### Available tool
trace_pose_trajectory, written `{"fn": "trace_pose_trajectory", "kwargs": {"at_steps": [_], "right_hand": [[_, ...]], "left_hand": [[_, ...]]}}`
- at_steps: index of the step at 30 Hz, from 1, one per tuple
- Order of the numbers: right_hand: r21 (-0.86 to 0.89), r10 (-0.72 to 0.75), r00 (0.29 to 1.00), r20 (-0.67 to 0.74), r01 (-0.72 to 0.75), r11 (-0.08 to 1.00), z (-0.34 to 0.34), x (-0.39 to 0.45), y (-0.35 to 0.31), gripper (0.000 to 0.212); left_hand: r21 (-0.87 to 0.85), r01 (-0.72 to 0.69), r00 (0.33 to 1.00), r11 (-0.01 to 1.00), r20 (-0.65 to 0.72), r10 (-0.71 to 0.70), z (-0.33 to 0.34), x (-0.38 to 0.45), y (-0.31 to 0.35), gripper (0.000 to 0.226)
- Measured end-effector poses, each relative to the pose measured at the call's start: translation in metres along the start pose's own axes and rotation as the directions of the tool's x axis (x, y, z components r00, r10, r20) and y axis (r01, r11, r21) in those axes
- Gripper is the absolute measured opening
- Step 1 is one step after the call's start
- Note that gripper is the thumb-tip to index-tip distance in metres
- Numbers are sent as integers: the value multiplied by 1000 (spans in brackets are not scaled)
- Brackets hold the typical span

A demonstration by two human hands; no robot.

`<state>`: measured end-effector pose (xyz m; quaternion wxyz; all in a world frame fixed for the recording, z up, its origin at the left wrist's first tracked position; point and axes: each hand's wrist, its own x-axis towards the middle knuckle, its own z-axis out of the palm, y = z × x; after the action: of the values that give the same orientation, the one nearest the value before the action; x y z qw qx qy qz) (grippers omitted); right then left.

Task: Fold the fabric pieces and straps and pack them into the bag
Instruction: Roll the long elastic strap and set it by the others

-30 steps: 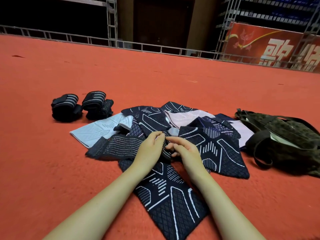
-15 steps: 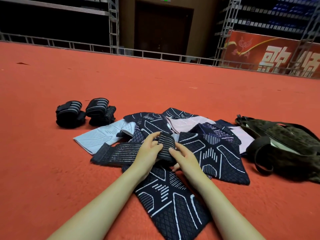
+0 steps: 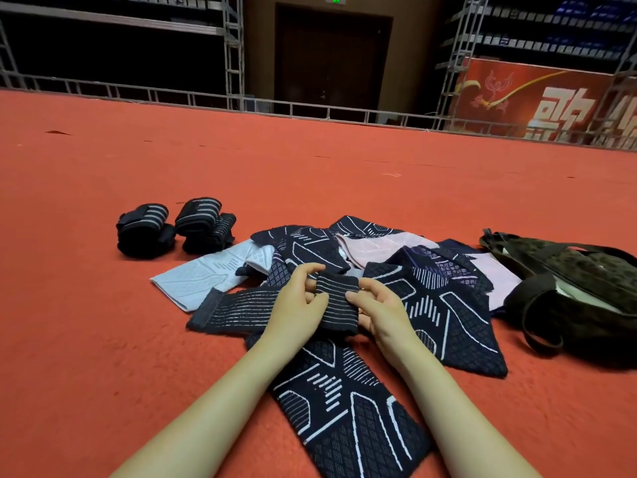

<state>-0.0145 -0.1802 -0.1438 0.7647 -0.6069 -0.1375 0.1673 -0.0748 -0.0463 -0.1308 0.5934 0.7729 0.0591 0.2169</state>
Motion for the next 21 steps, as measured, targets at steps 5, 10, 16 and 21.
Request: {"fn": "trace_pose_trajectory", "kwargs": {"at_steps": [5,10,16,21], "right_hand": [[-84,-164,968,-189,150,985,2,4,-4,21],[-211,-229,953,-199,187,959,-2,6,-2,27],[-103,-198,968,-154,183,978,4,-5,-15,22],[-77,-96,995,26,98,992,9,-11,-15,24]], "left_hand": [[351,-134,987,927,-33,155,-8,1,-4,35],[328,-196,980,924,36,196,-1,0,-6,28],[84,-17,997,996,76,11,12,-4,-5,22],[-171,147,989,974,29,-144,8,-2,1,40]]}}
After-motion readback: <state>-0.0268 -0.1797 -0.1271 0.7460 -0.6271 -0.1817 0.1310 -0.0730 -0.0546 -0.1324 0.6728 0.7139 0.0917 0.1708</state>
